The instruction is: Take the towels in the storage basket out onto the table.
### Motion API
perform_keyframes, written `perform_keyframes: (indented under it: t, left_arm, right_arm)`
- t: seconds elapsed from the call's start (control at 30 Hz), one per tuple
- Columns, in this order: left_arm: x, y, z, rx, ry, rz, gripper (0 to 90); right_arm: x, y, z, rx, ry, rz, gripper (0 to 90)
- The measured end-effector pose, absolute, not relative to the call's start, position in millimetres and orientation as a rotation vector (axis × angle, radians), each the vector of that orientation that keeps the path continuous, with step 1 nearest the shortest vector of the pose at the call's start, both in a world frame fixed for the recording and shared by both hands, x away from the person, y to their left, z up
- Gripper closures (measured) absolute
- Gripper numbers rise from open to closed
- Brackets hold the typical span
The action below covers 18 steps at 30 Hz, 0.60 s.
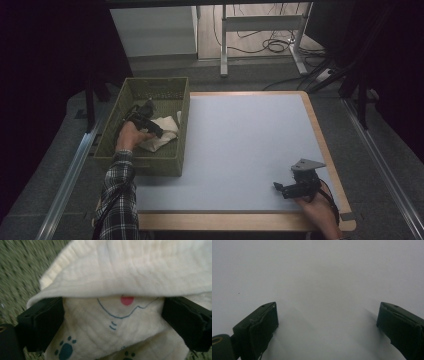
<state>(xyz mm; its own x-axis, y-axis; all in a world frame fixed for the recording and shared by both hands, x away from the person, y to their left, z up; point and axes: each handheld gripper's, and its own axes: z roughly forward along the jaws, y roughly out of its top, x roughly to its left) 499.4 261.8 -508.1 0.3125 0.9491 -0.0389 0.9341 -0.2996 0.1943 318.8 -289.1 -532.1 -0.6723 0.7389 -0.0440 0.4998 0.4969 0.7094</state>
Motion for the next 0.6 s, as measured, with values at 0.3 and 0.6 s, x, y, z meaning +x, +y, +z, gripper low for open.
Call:
perform_keyframes:
  t: [0.3,0.6]
  left_arm:
    - [494,263,-503,2.355,1.729,0.031,51.6]
    - [490,261,-492,2.408,1.639,0.130,77.1]
  right_arm:
    - [319,-289,-532,1.037,2.402,0.974,3.8]
    - [319,-289,-532,1.037,2.402,0.974,3.8]
